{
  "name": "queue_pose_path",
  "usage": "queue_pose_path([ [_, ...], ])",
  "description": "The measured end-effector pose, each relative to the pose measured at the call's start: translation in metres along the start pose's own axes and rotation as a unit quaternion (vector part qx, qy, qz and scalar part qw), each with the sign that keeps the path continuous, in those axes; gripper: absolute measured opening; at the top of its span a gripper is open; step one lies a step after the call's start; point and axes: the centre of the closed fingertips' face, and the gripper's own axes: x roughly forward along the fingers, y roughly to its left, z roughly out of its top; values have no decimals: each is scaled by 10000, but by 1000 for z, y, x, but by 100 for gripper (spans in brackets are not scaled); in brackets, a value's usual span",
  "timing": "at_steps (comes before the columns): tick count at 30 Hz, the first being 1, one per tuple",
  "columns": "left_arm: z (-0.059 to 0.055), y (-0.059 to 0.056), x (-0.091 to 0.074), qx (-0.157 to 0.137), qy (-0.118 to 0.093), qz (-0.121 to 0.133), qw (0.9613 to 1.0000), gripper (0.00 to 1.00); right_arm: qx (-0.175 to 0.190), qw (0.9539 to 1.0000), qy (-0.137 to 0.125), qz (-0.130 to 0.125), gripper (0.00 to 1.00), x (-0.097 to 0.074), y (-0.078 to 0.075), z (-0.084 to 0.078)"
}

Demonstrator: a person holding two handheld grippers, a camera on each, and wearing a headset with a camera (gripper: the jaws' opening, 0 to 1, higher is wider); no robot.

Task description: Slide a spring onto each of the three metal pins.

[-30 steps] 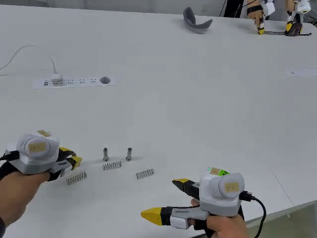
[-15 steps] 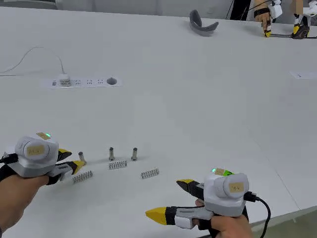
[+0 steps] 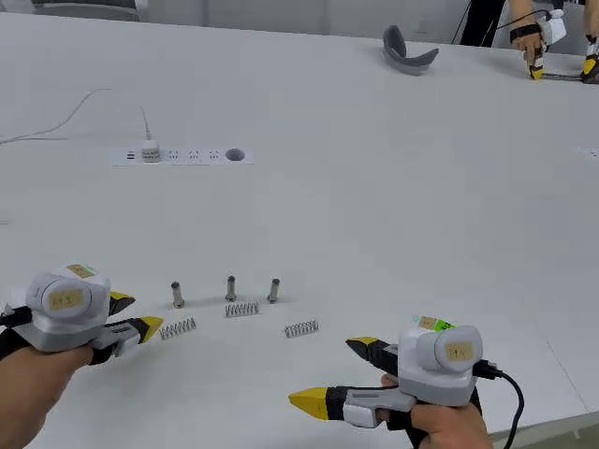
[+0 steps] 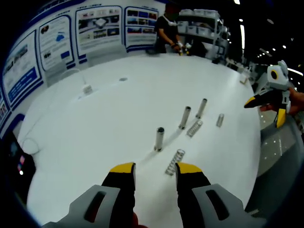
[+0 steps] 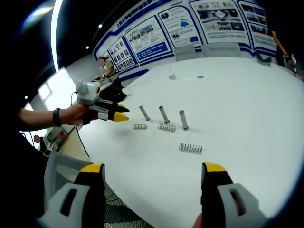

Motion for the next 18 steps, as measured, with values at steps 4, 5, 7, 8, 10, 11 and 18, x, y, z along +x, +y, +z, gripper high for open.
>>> queue_pose_path([
  [4, -6, -1, -8, -99, -45, 16, 9999, 37, -14, 10000, 20, 21, 84, 3, 0, 0],
  [5, -8, 0, -9, -108, -48, 35, 9999, 37, -20, 10000, 28, 27, 84, 4, 0, 0],
  [7, -11, 1, -14, -160, -51, 62, 9998, 39, -42, 10000, 45, 41, 84, 5, 1, 0],
  [8, -13, 1, -15, -196, -58, 70, 9998, 39, -50, 10000, 52, 51, 84, 6, 1, 0],
  [10, -17, 1, -19, -305, -52, 98, 9995, 42, -64, 9999, 57, 67, 84, 7, 2, 0],
  [11, -19, 1, -21, -343, -69, 97, 9993, 44, -79, 9999, 66, 82, 84, 8, 2, 1],
  [18, -26, 1, -33, -425, -119, 176, 9989, 50, -150, 9998, 91, 111, 85, 10, 2, 3],
])
